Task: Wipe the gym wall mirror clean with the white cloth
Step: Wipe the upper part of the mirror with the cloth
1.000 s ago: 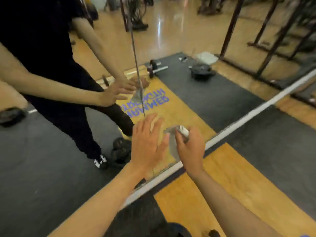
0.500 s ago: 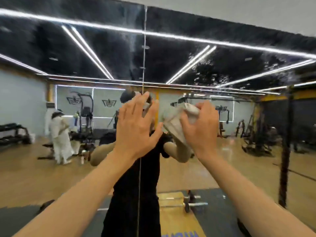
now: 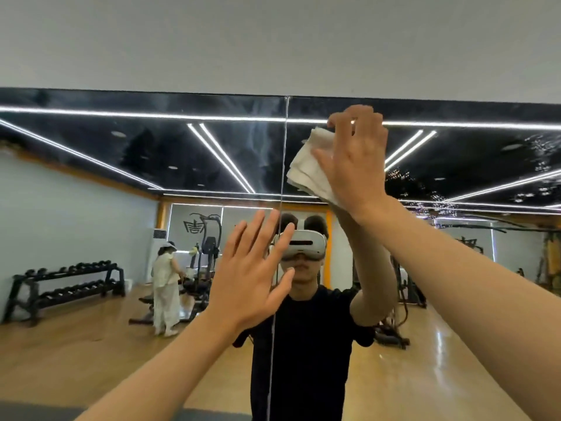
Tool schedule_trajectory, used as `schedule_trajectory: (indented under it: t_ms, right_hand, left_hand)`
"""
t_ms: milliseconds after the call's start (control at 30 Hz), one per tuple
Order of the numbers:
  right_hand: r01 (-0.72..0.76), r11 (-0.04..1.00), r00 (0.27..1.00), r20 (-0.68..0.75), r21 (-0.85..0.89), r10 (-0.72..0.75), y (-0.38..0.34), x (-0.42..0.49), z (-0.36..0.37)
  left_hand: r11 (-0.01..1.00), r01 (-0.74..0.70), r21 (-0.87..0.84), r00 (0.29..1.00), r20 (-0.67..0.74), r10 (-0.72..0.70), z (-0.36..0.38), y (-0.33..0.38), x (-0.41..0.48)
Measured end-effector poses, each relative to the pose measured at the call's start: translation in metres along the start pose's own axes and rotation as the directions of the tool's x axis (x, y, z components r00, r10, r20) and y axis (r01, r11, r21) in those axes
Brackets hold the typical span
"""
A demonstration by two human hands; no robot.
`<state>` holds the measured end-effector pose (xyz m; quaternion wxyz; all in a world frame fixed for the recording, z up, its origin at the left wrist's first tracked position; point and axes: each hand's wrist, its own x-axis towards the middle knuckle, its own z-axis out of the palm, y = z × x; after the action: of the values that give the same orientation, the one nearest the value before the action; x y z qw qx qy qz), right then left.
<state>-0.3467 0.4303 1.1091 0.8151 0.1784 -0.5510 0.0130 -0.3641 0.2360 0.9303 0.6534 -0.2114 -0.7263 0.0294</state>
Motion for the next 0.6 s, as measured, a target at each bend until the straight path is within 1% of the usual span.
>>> schedule_trajectory:
  t_ms: [67,100,133,167,233,300,367,467,533,600]
  right_hand:
    - [0.079,0.989,0.984,-0.146,-0.126,-0.097,0.003,-0.003,0.003]
    - [0.103,0.982,0.974,-0.186,-0.156,-0.132,0.002,-0.006,0.004]
    - [0.118,0.978,0.968,-0.201,-0.174,-0.152,0.001,-0.008,0.005]
    - [0.124,0.975,0.97,-0.186,-0.182,-0.158,-0.002,-0.01,0.007]
    - [0.108,0.98,0.986,-0.111,-0.165,-0.128,-0.005,-0.016,0.008]
    - [0.079,0.992,0.997,-0.015,-0.101,-0.081,-0.004,-0.019,0.005]
    - [0.077,0.996,0.993,0.09,-0.053,-0.072,-0.005,-0.023,0.001]
    - [0.077,0.996,0.976,0.207,-0.038,-0.068,-0.009,-0.035,-0.004]
    - [0.049,0.999,0.945,0.323,-0.006,-0.045,-0.012,-0.046,-0.005]
    - [0.051,0.999,0.917,0.397,-0.001,-0.046,-0.012,-0.047,-0.005]
  left_hand:
    - [1.0,-0.005,0.016,1.0,0.005,0.005,0.0,0.0,0.001]
    - [1.0,-0.004,0.019,1.0,0.003,0.004,0.0,0.0,0.0]
    - [1.0,-0.002,0.022,1.0,0.001,0.002,0.001,-0.001,0.0]
    - [1.0,0.001,0.019,1.0,0.001,-0.001,0.001,-0.001,0.0]
    - [1.0,0.006,0.005,1.0,-0.003,-0.006,0.001,-0.001,-0.001]
    - [1.0,0.005,-0.003,1.0,-0.013,-0.005,0.002,-0.001,-0.002]
    - [1.0,0.007,-0.006,1.0,-0.02,-0.007,0.002,-0.001,-0.002]
    - [1.0,0.005,-0.014,0.999,-0.038,-0.006,0.003,-0.001,-0.001]
    - [1.0,0.004,-0.02,0.999,-0.047,-0.005,0.006,0.0,-0.002]
    - [1.0,0.0,-0.029,0.999,-0.049,-0.001,0.008,-0.001,-0.002]
